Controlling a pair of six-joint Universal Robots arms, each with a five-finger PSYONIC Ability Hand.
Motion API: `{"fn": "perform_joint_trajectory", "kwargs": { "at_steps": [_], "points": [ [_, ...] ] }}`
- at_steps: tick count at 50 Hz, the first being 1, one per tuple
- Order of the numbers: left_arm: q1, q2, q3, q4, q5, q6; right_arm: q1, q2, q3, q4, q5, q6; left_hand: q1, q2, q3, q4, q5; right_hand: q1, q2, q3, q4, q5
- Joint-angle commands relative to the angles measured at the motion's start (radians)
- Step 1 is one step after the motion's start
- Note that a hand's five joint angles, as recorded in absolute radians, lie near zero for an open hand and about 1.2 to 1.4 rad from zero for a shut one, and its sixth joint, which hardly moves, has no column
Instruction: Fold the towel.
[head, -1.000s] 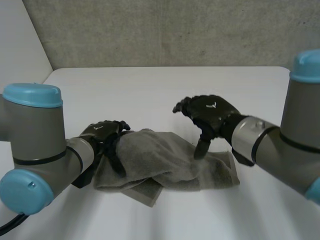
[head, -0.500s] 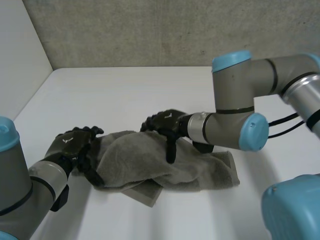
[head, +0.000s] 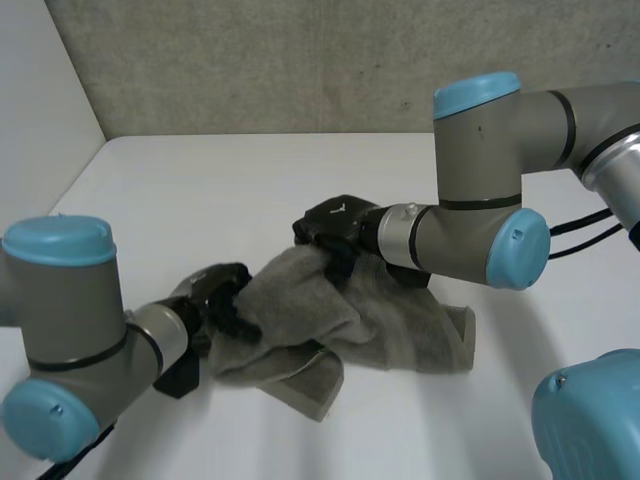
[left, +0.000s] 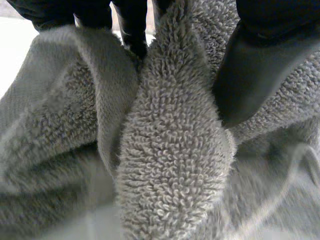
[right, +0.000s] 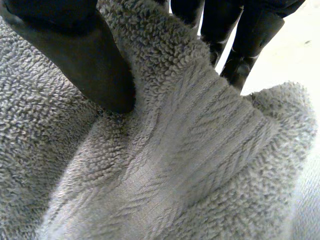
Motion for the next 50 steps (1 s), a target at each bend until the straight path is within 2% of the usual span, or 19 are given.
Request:
{"fn": "perform_joint_trajectory", "kwargs": {
  "at_steps": [1, 3, 4, 6, 7, 10, 11, 12, 14, 17, 20, 24, 25, 28, 29, 30, 33, 42, 50],
  "points": [
    [0.004, -0.033, 0.184, 0.048, -0.050, 0.011, -0.010, -0.048, -0.018, -0.117, 0.057, -0.003, 0.079, 0.084, 0.028, 0.056, 0.076, 0.100, 0.133, 0.107, 0.061, 0.107],
    [0.004, -0.035, 0.250, 0.056, -0.076, 0.012, -0.010, -0.089, -0.046, -0.255, 0.090, 0.001, 0.079, 0.084, 0.028, 0.056, 0.076, 0.100, 0.133, 0.107, 0.061, 0.107],
    [0.004, -0.034, 0.317, 0.060, -0.105, 0.014, -0.010, -0.089, -0.046, -0.255, 0.091, 0.001, 0.079, 0.084, 0.028, 0.056, 0.076, 0.100, 0.133, 0.107, 0.061, 0.107],
    [0.004, -0.023, 0.382, 0.068, -0.133, 0.014, -0.001, -0.141, -0.038, -0.428, 0.106, 0.010, 0.079, 0.084, 0.028, 0.056, 0.076, 0.100, 0.133, 0.107, 0.061, 0.107],
    [-0.002, -0.012, 0.444, 0.083, -0.162, 0.014, -0.001, -0.141, -0.038, -0.429, 0.106, 0.011, 0.079, 0.084, 0.028, 0.056, 0.076, 0.100, 0.133, 0.107, 0.061, 0.107],
    [-0.006, -0.004, 0.497, 0.109, -0.184, 0.011, -0.004, -0.236, 0.026, -0.612, 0.117, 0.038, 0.079, 0.084, 0.028, 0.056, 0.076, 0.100, 0.133, 0.107, 0.061, 0.107],
    [-0.012, 0.018, 0.537, 0.147, -0.200, 0.000, -0.007, -0.306, 0.076, -0.699, 0.121, 0.065, 0.079, 0.084, 0.028, 0.056, 0.076, 0.100, 0.133, 0.107, 0.061, 0.107],
    [-0.025, 0.063, 0.561, 0.189, -0.213, -0.003, -0.007, -0.307, 0.077, -0.700, 0.121, 0.066, 0.079, 0.084, 0.028, 0.056, 0.076, 0.100, 0.133, 0.107, 0.061, 0.107],
    [-0.034, 0.107, 0.571, 0.230, -0.219, 0.006, -0.013, -0.437, 0.173, -0.851, 0.149, 0.110, 0.079, 0.084, 0.028, 0.056, 0.076, 0.100, 0.133, 0.107, 0.061, 0.107],
    [-0.048, 0.170, 0.559, 0.310, -0.222, 0.014, -0.025, -0.479, 0.225, -0.921, 0.157, 0.115, 0.079, 0.084, 0.028, 0.056, 0.076, 0.100, 0.133, 0.107, 0.061, 0.107],
    [-0.052, 0.200, 0.534, 0.356, -0.218, 0.014, -0.029, -0.480, 0.236, -0.910, 0.152, 0.112, 0.079, 0.084, 0.028, 0.056, 0.076, 0.100, 0.133, 0.107, 0.061, 0.107],
    [-0.052, 0.201, 0.473, 0.358, -0.214, 0.015, -0.030, -0.473, 0.291, -0.782, 0.121, 0.048, 0.079, 0.084, 0.028, 0.056, 0.076, 0.087, 0.119, 0.094, 0.047, 0.094],
    [-0.052, 0.197, 0.429, 0.355, -0.213, 0.017, -0.029, -0.462, 0.314, -0.724, 0.102, -0.009, 0.079, 0.084, 0.028, 0.056, 0.076, -0.070, -0.038, -0.063, -0.110, -0.063],
    [-0.052, 0.178, 0.323, 0.355, -0.201, 0.036, -0.024, -0.442, 0.341, -0.667, 0.081, -0.080, 0.079, 0.084, 0.028, 0.056, 0.076, -0.192, -0.160, -0.185, -0.232, -0.185],
    [-0.052, 0.178, 0.322, 0.355, -0.201, 0.037, -0.018, -0.421, 0.374, -0.618, 0.072, -0.157, 0.079, 0.084, 0.028, 0.056, 0.076, -0.288, -0.256, -0.281, -0.328, -0.281],
    [-0.051, 0.152, 0.268, 0.355, -0.192, 0.062, -0.018, -0.405, 0.412, -0.572, 0.066, -0.228, 0.079, 0.084, 0.028, 0.056, 0.076, -0.408, -0.376, -0.401, -0.448, -0.401],
    [-0.037, 0.105, 0.156, 0.361, -0.159, 0.137, -0.016, -0.385, 0.518, -0.516, 0.057, -0.307, 0.079, 0.084, 0.028, 0.056, 0.076, -0.518, -0.486, -0.511, -0.557, -0.511],
    [-0.034, -0.053, -0.065, 0.352, -0.106, 0.317, -0.016, -0.333, 0.795, -0.596, 0.068, -0.293, 0.012, 0.017, -0.039, -0.011, 0.009, -0.512, -0.480, -0.505, -0.552, -0.505],
    [-0.023, -0.002, -0.101, 0.341, -0.107, 0.351, -0.025, -0.359, 0.873, -0.616, 0.100, -0.275, -0.043, -0.039, -0.095, -0.067, -0.047, -0.568, -0.536, -0.561, -0.607, -0.561]
  ]
}}
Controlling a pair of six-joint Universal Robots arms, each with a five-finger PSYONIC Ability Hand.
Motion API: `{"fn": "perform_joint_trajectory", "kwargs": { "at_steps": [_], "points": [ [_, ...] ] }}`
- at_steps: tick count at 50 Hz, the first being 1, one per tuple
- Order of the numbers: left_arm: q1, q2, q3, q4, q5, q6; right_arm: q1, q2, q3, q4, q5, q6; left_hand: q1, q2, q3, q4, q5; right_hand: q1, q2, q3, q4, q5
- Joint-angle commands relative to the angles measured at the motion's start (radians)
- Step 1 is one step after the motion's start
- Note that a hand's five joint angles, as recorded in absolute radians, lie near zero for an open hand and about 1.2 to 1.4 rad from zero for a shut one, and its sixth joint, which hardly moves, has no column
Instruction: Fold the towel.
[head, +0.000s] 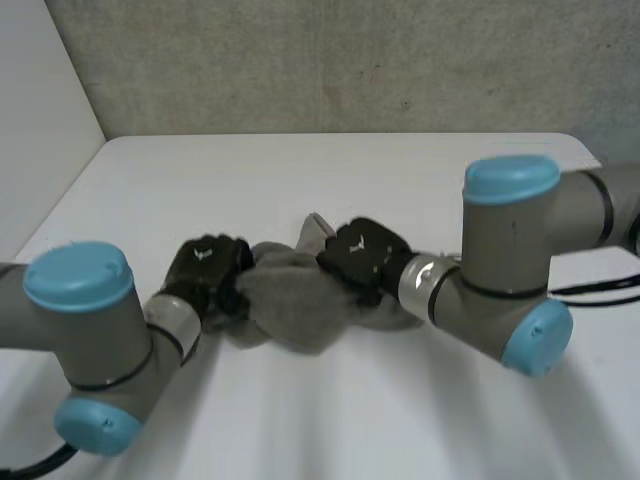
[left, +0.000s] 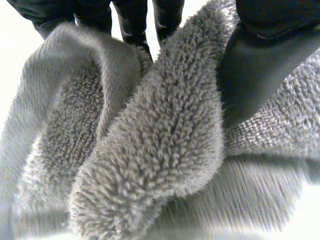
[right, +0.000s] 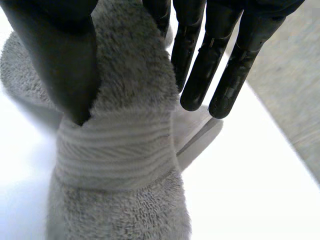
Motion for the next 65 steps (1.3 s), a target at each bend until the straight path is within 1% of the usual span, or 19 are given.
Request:
{"fn": "perform_joint_trajectory", "kwargs": {
  "at_steps": [1, 3, 5, 6, 8, 9, 10, 15, 21, 31, 38, 40, 41, 42, 43, 53, 59, 64, 65],
  "points": [
    [0.010, 0.046, -0.025, -0.012, -0.003, 0.026, -0.008, -0.044, 0.050, -0.018, 0.037, 0.043, -0.042, -0.041, -0.047, -0.056, -0.045, -0.145, -0.172, -0.164, -0.169, -0.144],
    [0.018, 0.077, -0.027, -0.018, -0.003, 0.025, -0.011, -0.069, 0.055, -0.016, 0.047, 0.066, -0.080, -0.079, -0.085, -0.094, -0.083, -0.219, -0.246, -0.239, -0.244, -0.219],
    [0.024, 0.136, -0.030, -0.027, -0.003, 0.020, -0.014, -0.096, 0.061, -0.015, 0.054, 0.097, -0.247, -0.246, -0.251, -0.260, -0.250, -0.257, -0.284, -0.277, -0.282, -0.257],
    [0.024, 0.136, -0.030, -0.027, -0.003, 0.020, -0.016, -0.121, 0.067, -0.013, 0.059, 0.132, -0.248, -0.247, -0.252, -0.261, -0.251, -0.283, -0.310, -0.303, -0.308, -0.283],
    [0.021, 0.181, -0.041, -0.035, -0.003, 0.023, -0.019, -0.141, 0.075, -0.012, 0.063, 0.172, -0.625, -0.623, -0.629, -0.638, -0.627, -0.298, -0.325, -0.318, -0.323, -0.298],
    [0.021, 0.181, -0.041, -0.035, -0.003, 0.023, -0.026, -0.156, 0.085, -0.012, 0.065, 0.212, -0.627, -0.625, -0.631, -0.640, -0.629, -0.310, -0.337, -0.330, -0.335, -0.310],
    [0.018, 0.199, -0.051, -0.036, 0.000, 0.023, -0.045, -0.167, 0.095, -0.012, 0.065, 0.250, -0.708, -0.707, -0.712, -0.722, -0.711, -0.310, -0.337, -0.330, -0.335, -0.310],
    [0.007, 0.250, -0.090, -0.033, 0.014, 0.026, -0.097, -0.178, 0.115, -0.001, 0.062, 0.341, -0.803, -0.802, -0.807, -0.816, -0.806, -0.284, -0.311, -0.303, -0.308, -0.283],
    [0.010, 0.262, -0.133, -0.032, 0.038, 0.031, -0.135, -0.164, 0.118, 0.030, 0.053, 0.367, -0.902, -0.901, -0.907, -0.916, -0.905, -0.281, -0.308, -0.300, -0.305, -0.280],
    [0.024, 0.250, -0.177, -0.030, 0.051, 0.033, -0.164, -0.081, 0.093, 0.090, 0.045, 0.369, -0.911, -0.910, -0.916, -0.925, -0.914, -0.307, -0.334, -0.327, -0.332, -0.307],
    [0.027, 0.225, -0.202, -0.019, 0.049, 0.031, -0.166, -0.052, 0.082, 0.100, 0.045, 0.373, -0.908, -0.907, -0.913, -0.922, -0.911, -0.148, -0.176, -0.168, -0.173, -0.148],
    [0.027, 0.213, -0.200, -0.019, 0.048, 0.031, -0.174, -0.047, 0.082, 0.100, 0.044, 0.379, -0.908, -0.907, -0.913, -0.922, -0.911, 0.251, 0.224, 0.232, 0.227, 0.252],
    [0.028, 0.202, -0.199, -0.018, 0.046, 0.031, -0.174, -0.047, 0.082, 0.100, 0.044, 0.379, -0.908, -0.907, -0.913, -0.922, -0.911, 0.254, 0.227, 0.234, 0.229, 0.254],
    [0.028, 0.202, -0.199, -0.018, 0.046, 0.031, -0.184, -0.044, 0.082, 0.099, 0.040, 0.387, -0.908, -0.907, -0.913, -0.922, -0.911, 0.504, 0.477, 0.484, 0.479, 0.504],
    [0.030, 0.190, -0.199, -0.016, 0.044, 0.031, -0.198, -0.047, 0.084, 0.094, 0.039, 0.401, -0.908, -0.907, -0.913, -0.922, -0.911, 0.610, 0.583, 0.590, 0.585, 0.610],
    [0.065, 0.156, -0.185, 0.056, 0.046, 0.023, -0.315, -0.110, 0.113, 0.081, 0.042, 0.478, -0.885, -0.884, -0.889, -0.899, -0.888, 0.611, 0.584, 0.591, 0.586, 0.611],
    [0.062, 0.107, -0.128, 0.083, 0.049, 0.019, -0.359, -0.167, 0.248, -0.003, 0.042, 0.478, -0.829, -0.828, -0.834, -0.843, -0.832, 0.611, 0.584, 0.591, 0.586, 0.611],
    [0.047, 0.073, -0.090, 0.079, 0.101, -0.016, -0.391, -0.207, 0.342, -0.114, 0.047, 0.481, -0.782, -0.781, -0.787, -0.796, -0.785, 0.611, 0.584, 0.591, 0.586, 0.611],
    [0.044, 0.069, -0.085, 0.077, 0.132, -0.042, -0.407, -0.213, 0.355, -0.142, 0.051, 0.482, -0.747, -0.746, -0.752, -0.761, -0.750, 0.611, 0.584, 0.591, 0.586, 0.611]
  ]
}}
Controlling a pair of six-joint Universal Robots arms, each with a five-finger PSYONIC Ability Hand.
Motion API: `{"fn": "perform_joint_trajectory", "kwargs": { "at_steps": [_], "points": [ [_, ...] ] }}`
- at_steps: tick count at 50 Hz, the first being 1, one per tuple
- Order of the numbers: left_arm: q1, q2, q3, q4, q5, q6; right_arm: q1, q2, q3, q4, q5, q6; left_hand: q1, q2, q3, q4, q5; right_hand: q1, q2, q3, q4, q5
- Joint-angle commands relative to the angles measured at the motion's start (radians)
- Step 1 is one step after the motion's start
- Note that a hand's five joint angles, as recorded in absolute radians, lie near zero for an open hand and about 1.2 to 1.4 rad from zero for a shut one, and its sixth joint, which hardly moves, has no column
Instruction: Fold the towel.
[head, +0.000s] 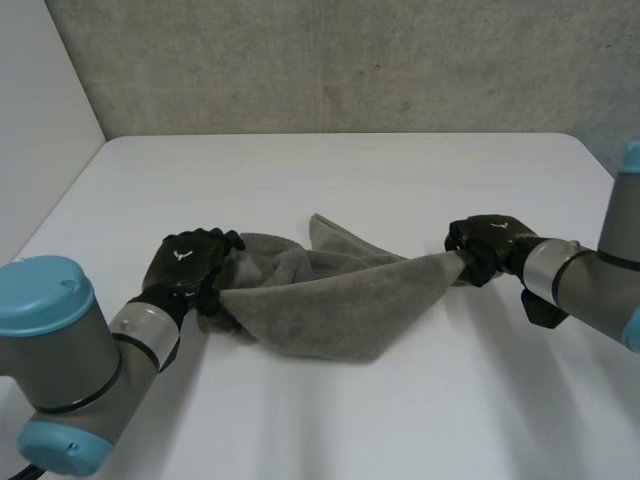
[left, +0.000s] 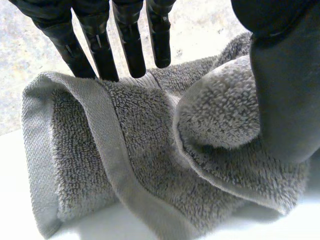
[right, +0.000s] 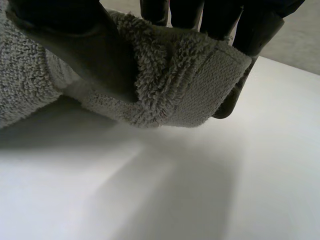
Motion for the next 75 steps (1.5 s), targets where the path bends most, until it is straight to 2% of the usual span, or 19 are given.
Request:
{"fn": "perform_joint_trajectory", "kwargs": {
  "at_steps": [1, 7, 12, 40, 41, 42, 48, 51, 55, 56, 58, 59, 61, 63, 67, 69, 70, 72, 75],
  "points": [
    [-0.019, -0.041, 0.047, -0.007, 0.104, -0.079, -0.048, -0.050, 0.121, -0.143, 0.009, 0.001, 0.117, 0.133, 0.119, 0.119, 0.113, 0.061, 0.064, 0.064, 0.061, 0.056],
    [-0.019, -0.046, 0.042, -0.007, 0.156, -0.120, -0.079, -0.052, 0.132, -0.185, 0.016, 0.009, 0.232, 0.248, 0.234, 0.234, 0.228, 0.061, 0.064, 0.064, 0.061, 0.056],
    [-0.013, -0.047, 0.037, -0.007, 0.155, -0.124, -0.093, -0.049, 0.133, -0.197, 0.024, 0.021, 0.523, 0.538, 0.525, 0.524, 0.518, 0.061, 0.064, 0.064, 0.061, 0.056],
    [-0.033, -0.104, 0.030, -0.005, 0.155, -0.118, -0.092, -0.053, 0.158, -0.211, 0.022, 0.053, 0.500, 0.515, 0.502, 0.501, 0.495, 0.061, 0.064, 0.064, 0.061, 0.056],
    [-0.033, -0.107, 0.030, -0.004, 0.153, -0.117, -0.094, -0.053, 0.158, -0.209, 0.022, 0.053, 0.595, 0.611, 0.597, 0.597, 0.591, 0.061, 0.064, 0.064, 0.061, 0.056],
    [-0.033, -0.110, 0.031, -0.002, 0.152, -0.116, -0.094, -0.053, 0.158, -0.209, 0.022, 0.053, 0.829, 0.845, 0.831, 0.830, 0.825, 0.061, 0.064, 0.064, 0.061, 0.056],
    [-0.027, -0.097, 0.036, -0.004, 0.147, -0.116, -0.097, -0.076, 0.161, -0.206, 0.022, 0.053, 0.901, 0.917, 0.903, 0.903, 0.897, 0.061, 0.064, 0.064, 0.061, 0.056],
    [-0.021, -0.064, 0.034, -0.008, 0.127, -0.113, -0.096, -0.142, 0.166, -0.206, 0.022, 0.053, 0.901, 0.917, 0.903, 0.903, 0.897, 0.061, 0.064, 0.064, 0.061, 0.056],
    [-0.019, 0.121, 0.019, 0.016, 0.106, -0.098, -0.091, -0.340, 0.183, -0.231, 0.021, 0.041, 0.901, 0.917, 0.903, 0.903, 0.897, 0.061, 0.064, 0.064, 0.061, 0.056],
    [-0.013, 0.190, 0.020, 0.027, 0.104, -0.089, -0.091, -0.340, 0.183, -0.231, 0.021, 0.041, 0.901, 0.917, 0.903, 0.903, 0.897, 0.061, 0.064, 0.064, 0.061, 0.056],
    [-0.004, 0.251, 0.028, 0.036, 0.097, -0.086, -0.096, -0.478, 0.172, -0.243, 0.007, 0.051, 0.901, 0.917, 0.903, 0.903, 0.897, 0.061, 0.064, 0.064, 0.061, 0.056],
    [0.007, 0.314, 0.039, 0.042, 0.095, -0.080, -0.096, -0.478, 0.172, -0.243, 0.007, 0.052, 0.901, 0.917, 0.903, 0.903, 0.897, 0.061, 0.064, 0.064, 0.061, 0.056],
    [0.016, 0.383, 0.053, 0.041, 0.096, -0.075, -0.093, -0.607, 0.140, -0.240, 0.004, 0.052, 0.901, 0.917, 0.903, 0.903, 0.897, 0.061, 0.064, 0.064, 0.061, 0.056],
    [0.024, 0.442, 0.079, 0.033, 0.096, -0.072, -0.088, -0.654, 0.106, -0.225, 0.007, 0.045, 0.901, 0.917, 0.903, 0.903, 0.897, 0.061, 0.064, 0.064, 0.061, 0.056],
    [0.025, 0.546, 0.190, -0.049, 0.100, -0.072, -0.086, -0.708, 0.023, -0.140, 0.002, 0.042, 0.901, 0.917, 0.903, 0.903, 0.897, 0.061, 0.064, 0.064, 0.061, 0.056],
    [0.025, 0.554, 0.229, -0.098, 0.100, -0.070, -0.086, -0.711, -0.088, -0.012, -0.019, 0.038, 0.901, 0.917, 0.903, 0.903, 0.897, 0.061, 0.064, 0.064, 0.061, 0.056],
    [0.025, 0.554, 0.267, -0.149, 0.100, -0.070, -0.086, -0.711, -0.089, -0.011, -0.019, 0.038, 0.901, 0.917, 0.903, 0.903, 0.897, 0.061, 0.064, 0.064, 0.061, 0.056],
    [0.025, 0.546, 0.295, -0.196, 0.100, -0.070, -0.086, -0.689, -0.184, 0.098, -0.077, 0.023, 0.901, 0.917, 0.903, 0.903, 0.897, 0.061, 0.064, 0.064, 0.061, 0.056],
    [0.025, 0.528, 0.326, -0.263, 0.100, -0.067, -0.086, -0.653, -0.218, 0.147, -0.105, -0.001, 0.901, 0.917, 0.903, 0.903, 0.897, 0.061, 0.064, 0.064, 0.061, 0.056]
  ]
}}
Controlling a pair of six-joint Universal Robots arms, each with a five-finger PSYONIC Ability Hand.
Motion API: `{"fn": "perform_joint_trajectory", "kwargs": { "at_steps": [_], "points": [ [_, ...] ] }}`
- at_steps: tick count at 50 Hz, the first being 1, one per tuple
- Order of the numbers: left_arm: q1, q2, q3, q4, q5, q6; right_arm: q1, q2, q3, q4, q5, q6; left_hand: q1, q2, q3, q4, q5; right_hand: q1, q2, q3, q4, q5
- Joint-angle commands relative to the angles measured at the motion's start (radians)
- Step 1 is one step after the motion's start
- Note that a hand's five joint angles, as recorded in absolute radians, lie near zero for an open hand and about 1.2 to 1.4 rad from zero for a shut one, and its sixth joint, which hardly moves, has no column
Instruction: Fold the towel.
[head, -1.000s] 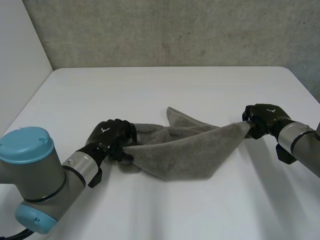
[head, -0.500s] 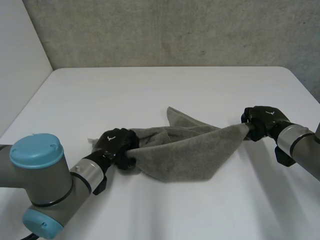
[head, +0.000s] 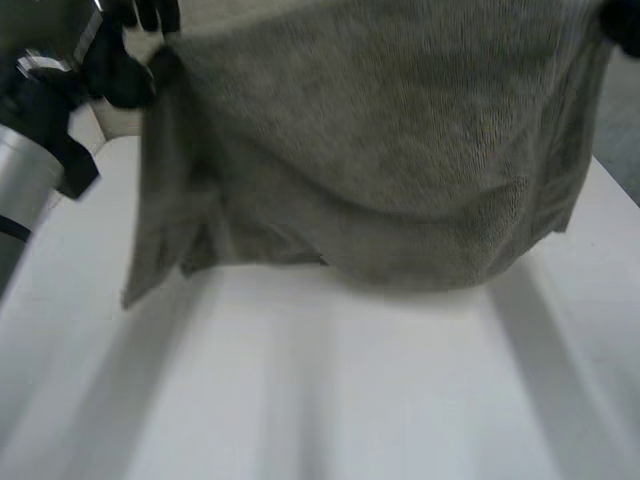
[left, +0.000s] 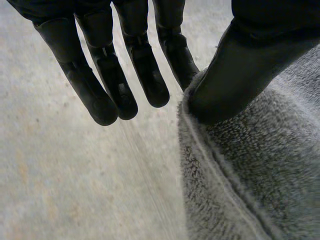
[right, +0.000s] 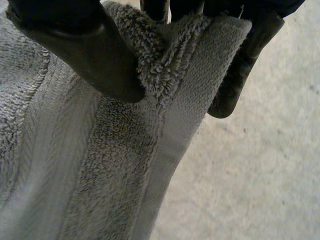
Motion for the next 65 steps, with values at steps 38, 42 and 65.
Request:
{"fn": "perform_joint_trajectory", "kwargs": {
  "at_steps": [38, 42, 65],
  "points": [
    [0.029, -0.550, 0.709, -0.037, -0.192, 0.316, 0.266, 0.586, -0.620, -0.230, 0.127, -0.288, 0.044, 0.040, 0.017, 0.043, 0.032, 0.059, 0.061, 0.058, 0.052, 0.056],
    [0.025, -0.473, 0.714, 0.085, -0.211, 0.317, 0.258, 0.441, -0.546, -0.391, 0.127, -0.164, 0.044, 0.040, 0.017, 0.043, 0.032, 0.059, 0.061, 0.058, 0.052, 0.056],
    [0.022, -0.561, 0.073, 0.180, -0.082, 0.326, 0.272, 0.421, -0.138, -0.131, 0.083, -0.277, -0.653, -0.657, -0.680, -0.653, -0.665, 0.059, 0.061, 0.058, 0.052, 0.056]
  ]
}}
